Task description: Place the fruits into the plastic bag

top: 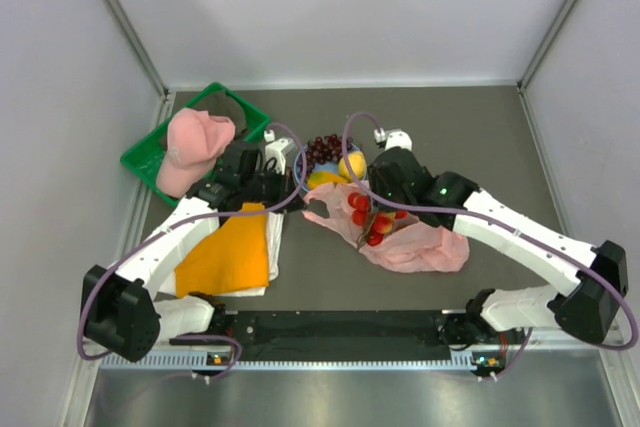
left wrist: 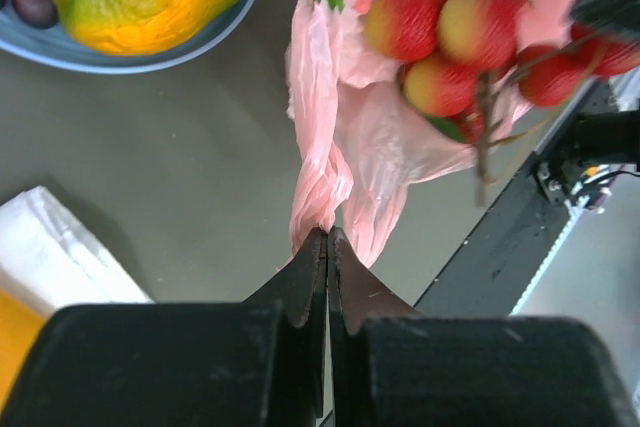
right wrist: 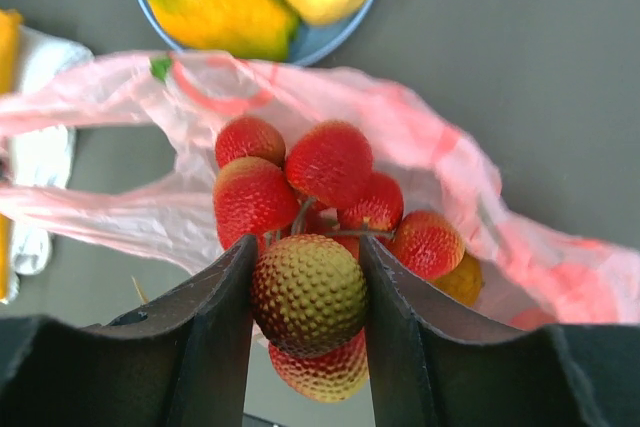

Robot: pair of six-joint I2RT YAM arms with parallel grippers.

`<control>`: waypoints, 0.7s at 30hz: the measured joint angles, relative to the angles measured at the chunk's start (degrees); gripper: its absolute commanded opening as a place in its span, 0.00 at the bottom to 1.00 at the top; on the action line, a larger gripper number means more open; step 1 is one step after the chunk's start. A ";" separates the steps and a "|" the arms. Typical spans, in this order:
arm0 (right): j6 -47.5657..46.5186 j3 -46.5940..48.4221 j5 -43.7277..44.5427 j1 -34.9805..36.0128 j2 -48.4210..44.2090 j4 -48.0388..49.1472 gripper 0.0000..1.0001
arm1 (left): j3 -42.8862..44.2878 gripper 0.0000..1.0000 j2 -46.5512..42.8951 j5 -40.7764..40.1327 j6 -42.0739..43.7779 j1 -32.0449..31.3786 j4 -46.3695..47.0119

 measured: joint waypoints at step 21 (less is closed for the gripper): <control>15.34 -4.37 10.21 7.54 10.03 -1.66 0.00 | 3.34 0.00 -2.91 7.98 -5.46 -0.22 3.50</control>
